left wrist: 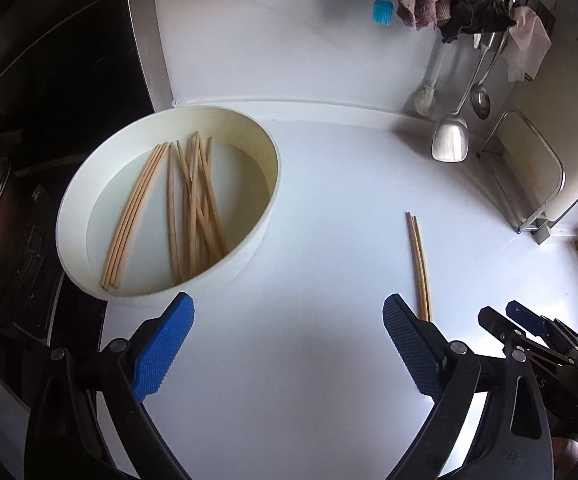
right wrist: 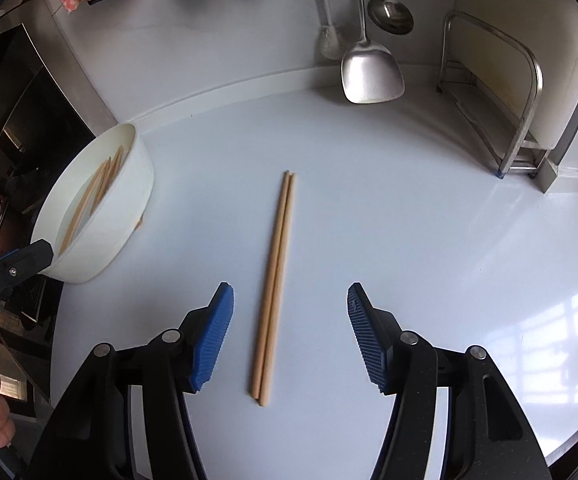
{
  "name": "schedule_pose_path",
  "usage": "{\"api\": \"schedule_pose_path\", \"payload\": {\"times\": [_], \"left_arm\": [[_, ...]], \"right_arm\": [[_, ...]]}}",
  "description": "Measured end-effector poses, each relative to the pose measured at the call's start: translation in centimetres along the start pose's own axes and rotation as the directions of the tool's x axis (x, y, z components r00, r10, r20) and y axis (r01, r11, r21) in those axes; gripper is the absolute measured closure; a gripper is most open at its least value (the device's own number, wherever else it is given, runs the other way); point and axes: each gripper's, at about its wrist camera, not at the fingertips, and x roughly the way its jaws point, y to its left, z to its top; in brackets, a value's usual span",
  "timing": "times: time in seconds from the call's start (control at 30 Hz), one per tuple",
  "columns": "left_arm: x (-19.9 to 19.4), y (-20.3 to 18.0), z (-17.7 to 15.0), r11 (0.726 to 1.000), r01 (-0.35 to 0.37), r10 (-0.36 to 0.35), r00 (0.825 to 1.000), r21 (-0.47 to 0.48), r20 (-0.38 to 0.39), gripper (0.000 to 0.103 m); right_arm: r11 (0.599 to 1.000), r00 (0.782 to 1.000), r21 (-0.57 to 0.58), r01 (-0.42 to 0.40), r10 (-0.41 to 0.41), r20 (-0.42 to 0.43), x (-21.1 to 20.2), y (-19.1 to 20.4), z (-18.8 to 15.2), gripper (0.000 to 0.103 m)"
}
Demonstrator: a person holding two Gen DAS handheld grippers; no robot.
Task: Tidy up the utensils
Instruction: 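Move both open grippers back toward the last two chopsticks, then close the right gripper on one chopstick while the left gripper grasps the other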
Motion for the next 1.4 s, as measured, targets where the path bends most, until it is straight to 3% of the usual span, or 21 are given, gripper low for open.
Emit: {"api": "schedule_pose_path", "payload": {"times": [0.1,0.3,0.53,0.67,0.87,1.4], "left_arm": [[-0.1,-0.8,-1.0,1.0,-0.002,0.002,1.0,-0.003,-0.016,0.008],[0.9,-0.9,-2.0,0.999,-0.022,0.022,1.0,0.028,-0.013,0.006],[4.0,-1.0,-2.6,0.998,-0.052,0.05,0.997,0.044,0.053,0.006],[5.1,-1.4,-3.0,0.999,-0.012,0.009,0.998,0.049,0.065,0.006],[6.0,-1.6,-3.1,0.998,0.011,-0.015,0.998,0.069,0.059,0.006],[6.8,-0.7,-2.7,0.998,0.021,-0.023,0.999,0.055,0.048,0.006]], "right_arm": [[1.0,1.0,-0.008,-0.007,0.007,-0.028,1.3,-1.0,-0.6,0.046],[1.0,1.0,-0.002,0.022,-0.022,0.001,3.3,-1.3,-0.8,0.046],[0.999,0.999,0.03,0.018,-0.019,0.044,6.0,-0.6,-0.9,0.046],[0.998,0.994,0.015,0.061,-0.062,0.086,6.3,0.0,-1.3,0.046],[0.996,0.993,0.031,0.083,-0.085,0.082,7.0,-0.2,-1.3,0.046],[0.984,0.984,-0.06,0.168,-0.163,0.07,8.0,1.8,-2.1,0.046]]}}
